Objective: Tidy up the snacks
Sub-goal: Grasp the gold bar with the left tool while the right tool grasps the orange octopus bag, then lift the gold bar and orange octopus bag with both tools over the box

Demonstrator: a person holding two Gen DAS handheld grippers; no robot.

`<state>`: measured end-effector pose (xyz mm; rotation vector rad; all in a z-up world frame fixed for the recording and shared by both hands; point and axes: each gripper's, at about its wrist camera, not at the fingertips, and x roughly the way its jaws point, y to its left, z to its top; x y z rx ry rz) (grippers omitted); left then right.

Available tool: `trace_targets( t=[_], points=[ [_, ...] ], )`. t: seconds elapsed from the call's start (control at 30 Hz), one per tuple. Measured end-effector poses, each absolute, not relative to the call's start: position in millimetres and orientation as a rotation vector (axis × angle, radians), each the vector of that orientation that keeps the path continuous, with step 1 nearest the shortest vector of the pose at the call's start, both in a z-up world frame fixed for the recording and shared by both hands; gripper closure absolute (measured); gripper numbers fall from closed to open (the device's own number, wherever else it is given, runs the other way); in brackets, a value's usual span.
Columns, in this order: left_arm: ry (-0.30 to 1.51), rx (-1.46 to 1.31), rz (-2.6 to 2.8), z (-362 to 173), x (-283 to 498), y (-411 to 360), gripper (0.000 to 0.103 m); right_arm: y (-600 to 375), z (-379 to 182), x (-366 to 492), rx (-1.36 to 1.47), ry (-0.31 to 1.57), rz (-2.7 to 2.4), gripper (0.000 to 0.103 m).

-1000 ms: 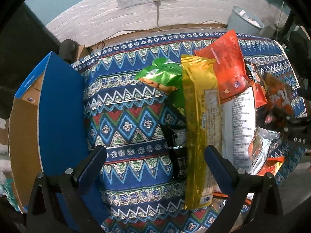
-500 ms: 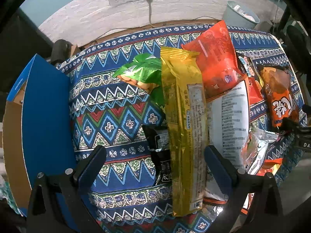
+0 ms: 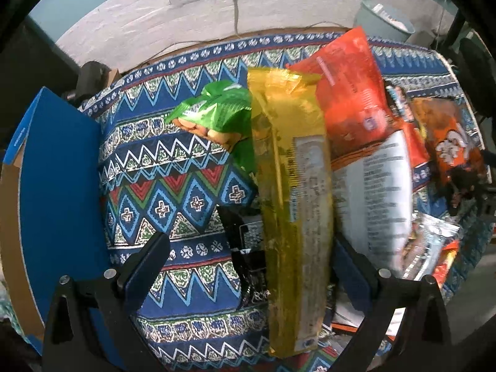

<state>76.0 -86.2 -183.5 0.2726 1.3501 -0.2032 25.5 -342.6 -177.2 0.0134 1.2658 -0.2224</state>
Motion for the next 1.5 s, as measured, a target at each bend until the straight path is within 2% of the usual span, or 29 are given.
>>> trace_targets(
  t=[0.1,0.17,0.23,0.27,0.33,0.37,0.47,0.53,0.57,0.6,0.63,0.7,1.07,1.5],
  points=[
    [1.347,0.271,-0.207,-190,80,-86,0.004,-347,-180,34,0.028,1.275,-0.219,0.003],
    [1.342,0.253,-0.234,-192,81,-86,0.011,-351,-183,41,0.053,1.281,-0.216,0.003],
    [1.353,0.224,-0.257,-194,84,-86,0.031,-357,-185,48,0.077,1.289,-0.210,0.003],
    [1.362,0.210,-0.269,-194,84,-86,0.037,-360,-187,46,0.087,1.293,-0.207,0.003],
    [1.375,0.205,-0.288,-197,84,-88,0.062,-364,-191,48,0.098,1.299,-0.204,0.003],
    [1.380,0.208,-0.297,-198,83,-90,0.066,-364,-194,50,0.095,1.305,-0.204,0.003],
    [1.372,0.202,-0.311,-196,80,-91,0.067,-364,-204,59,0.062,1.326,-0.209,0.003],
    [1.371,0.191,-0.318,-194,79,-89,0.068,-362,-210,61,0.047,1.341,-0.208,0.008],
    [1.368,0.186,-0.321,-192,79,-88,0.068,-361,-214,62,0.044,1.350,-0.201,0.020],
    [1.367,0.183,-0.324,-189,77,-86,0.068,-362,-215,59,0.044,1.363,-0.188,0.028],
    [1.364,0.178,-0.328,-186,77,-84,0.068,-361,-218,59,0.040,1.378,-0.179,0.029],
    [1.351,0.172,-0.334,-179,74,-81,0.069,-358,-214,59,0.016,1.357,-0.167,0.042],
    [1.233,0.275,-0.360,-142,55,-76,0.070,-353,-171,33,0.021,1.298,-0.184,0.043],
    [1.078,0.326,-0.355,-92,26,-62,0.070,-297,-107,-4,-0.023,1.166,-0.114,0.043]
  ],
)
